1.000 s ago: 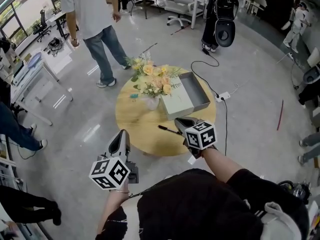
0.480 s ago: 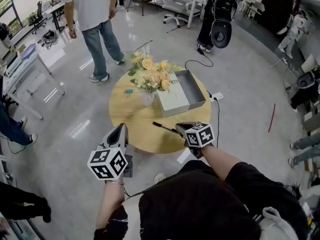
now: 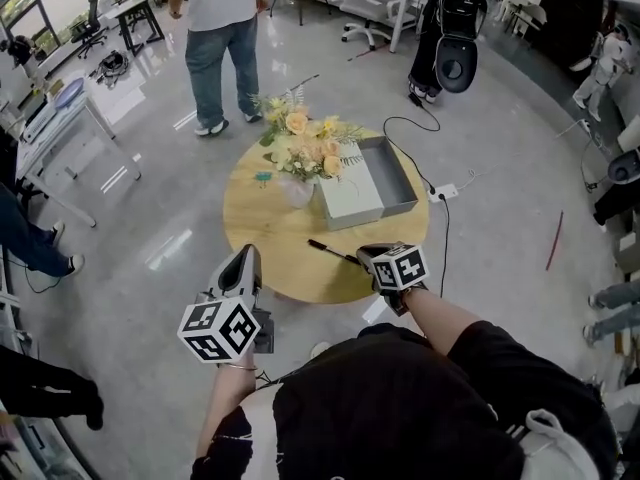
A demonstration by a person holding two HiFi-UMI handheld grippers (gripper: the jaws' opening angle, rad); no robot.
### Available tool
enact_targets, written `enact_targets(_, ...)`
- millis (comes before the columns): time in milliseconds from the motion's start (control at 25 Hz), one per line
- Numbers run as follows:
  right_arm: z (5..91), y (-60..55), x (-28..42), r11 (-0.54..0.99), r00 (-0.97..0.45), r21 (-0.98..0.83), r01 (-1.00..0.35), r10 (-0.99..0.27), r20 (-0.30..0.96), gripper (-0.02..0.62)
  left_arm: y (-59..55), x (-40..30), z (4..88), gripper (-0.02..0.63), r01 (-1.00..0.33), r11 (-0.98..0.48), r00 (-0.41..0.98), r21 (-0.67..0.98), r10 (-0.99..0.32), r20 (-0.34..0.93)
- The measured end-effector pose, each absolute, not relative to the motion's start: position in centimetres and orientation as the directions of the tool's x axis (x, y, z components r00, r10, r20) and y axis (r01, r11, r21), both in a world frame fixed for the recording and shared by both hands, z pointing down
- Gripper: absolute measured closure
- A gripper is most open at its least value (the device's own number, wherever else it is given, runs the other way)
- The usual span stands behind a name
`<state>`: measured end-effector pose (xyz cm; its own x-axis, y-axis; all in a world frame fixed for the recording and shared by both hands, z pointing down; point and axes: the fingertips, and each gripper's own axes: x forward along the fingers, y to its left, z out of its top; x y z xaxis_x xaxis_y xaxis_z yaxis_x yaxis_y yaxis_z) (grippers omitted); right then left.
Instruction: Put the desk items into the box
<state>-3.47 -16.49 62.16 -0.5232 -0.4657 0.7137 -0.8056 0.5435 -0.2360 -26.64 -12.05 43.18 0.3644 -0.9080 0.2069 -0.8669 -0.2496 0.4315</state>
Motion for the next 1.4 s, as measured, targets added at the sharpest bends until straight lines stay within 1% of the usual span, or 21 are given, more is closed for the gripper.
enact_targets(240, 62.6, -16.9, -4.4, 0.575, -0.548, -0.247, -0.78, -0.437, 0.713, 0.51, -11.8, -27.1, 44.0, 0.595, -0.869, -0.216, 0.344, 0.444, -0.911, 0.23)
enact_targets(640, 63.2, -16.6, -5.0, 0.585, -0.536, -0.218, -0.781, -0.449, 0.715, 0.436, -11.1, -27.1, 44.7, 0.595, -0.875, -0.202, 0.34, 0.441, -0.904, 0.261)
enact_targets(1000, 64.4, -15.4, -5.2, 0.627, -0.503, -0.156, -0.763, -0.426, 0.752, 0.436, -10.7, -27.1, 45.0, 0.595, -0.874, -0.204, 0.347, 0.442, -0.898, 0.271)
enact_targets(1400, 64.8, -15.6, -5.2, 0.627, -0.482, -0.138, -0.767, -0.421, 0.768, 0.436, -10.4, -27.5, 45.4, 0.595, -0.875, -0.195, 0.343, 0.443, -0.896, 0.283)
